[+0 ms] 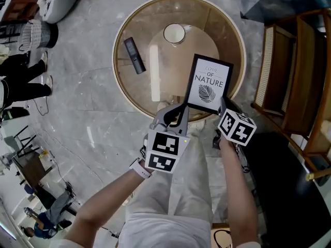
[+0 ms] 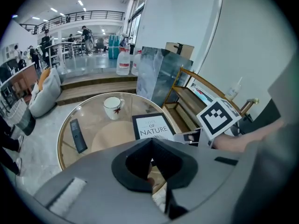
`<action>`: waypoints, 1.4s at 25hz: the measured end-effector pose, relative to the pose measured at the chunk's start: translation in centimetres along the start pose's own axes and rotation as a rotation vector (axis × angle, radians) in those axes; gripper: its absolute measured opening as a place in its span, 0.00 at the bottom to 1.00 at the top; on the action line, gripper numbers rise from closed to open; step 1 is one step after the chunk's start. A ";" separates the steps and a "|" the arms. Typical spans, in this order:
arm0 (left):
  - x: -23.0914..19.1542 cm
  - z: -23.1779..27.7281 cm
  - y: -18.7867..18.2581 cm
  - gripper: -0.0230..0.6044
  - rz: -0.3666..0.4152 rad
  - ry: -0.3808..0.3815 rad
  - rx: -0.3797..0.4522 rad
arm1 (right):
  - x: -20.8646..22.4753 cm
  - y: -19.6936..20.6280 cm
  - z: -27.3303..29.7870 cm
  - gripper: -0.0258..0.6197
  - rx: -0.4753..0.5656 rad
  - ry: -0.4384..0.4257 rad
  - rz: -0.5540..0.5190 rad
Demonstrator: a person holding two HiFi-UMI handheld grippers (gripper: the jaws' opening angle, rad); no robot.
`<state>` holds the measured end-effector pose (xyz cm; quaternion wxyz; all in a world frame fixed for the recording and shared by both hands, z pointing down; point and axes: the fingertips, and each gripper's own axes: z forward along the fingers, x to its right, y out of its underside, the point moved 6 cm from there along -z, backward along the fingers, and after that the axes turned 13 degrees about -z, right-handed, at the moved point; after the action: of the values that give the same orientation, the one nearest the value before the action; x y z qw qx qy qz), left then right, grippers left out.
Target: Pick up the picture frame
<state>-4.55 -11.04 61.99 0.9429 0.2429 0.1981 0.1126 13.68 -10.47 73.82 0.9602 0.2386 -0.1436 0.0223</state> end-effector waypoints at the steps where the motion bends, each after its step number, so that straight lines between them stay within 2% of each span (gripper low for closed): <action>1: 0.2 -0.7 -0.2 0.02 -0.006 -0.001 0.004 | -0.3 -0.3 -1.0 0.13 0.013 -0.006 0.006; 10: 2.4 -9.7 -3.6 0.02 -0.064 -0.004 0.077 | -3.9 -5.7 -13.0 0.13 0.190 -0.033 -0.014; 19: 5.9 -18.9 -9.1 0.02 -0.074 0.017 0.221 | -6.8 -12.6 -25.8 0.13 0.436 -0.050 -0.058; 27: 10.1 -28.7 -14.1 0.02 -0.064 0.050 0.398 | -9.5 -18.3 -39.8 0.13 0.702 -0.027 -0.135; 35: 14.6 -36.4 -14.9 0.02 -0.012 0.109 0.535 | -10.4 -18.4 -50.5 0.13 0.922 0.025 -0.185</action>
<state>-5.38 -4.22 20.60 0.8339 0.4756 0.2728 0.0635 19.13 -3.05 19.83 0.7536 0.6518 -0.0853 0.0008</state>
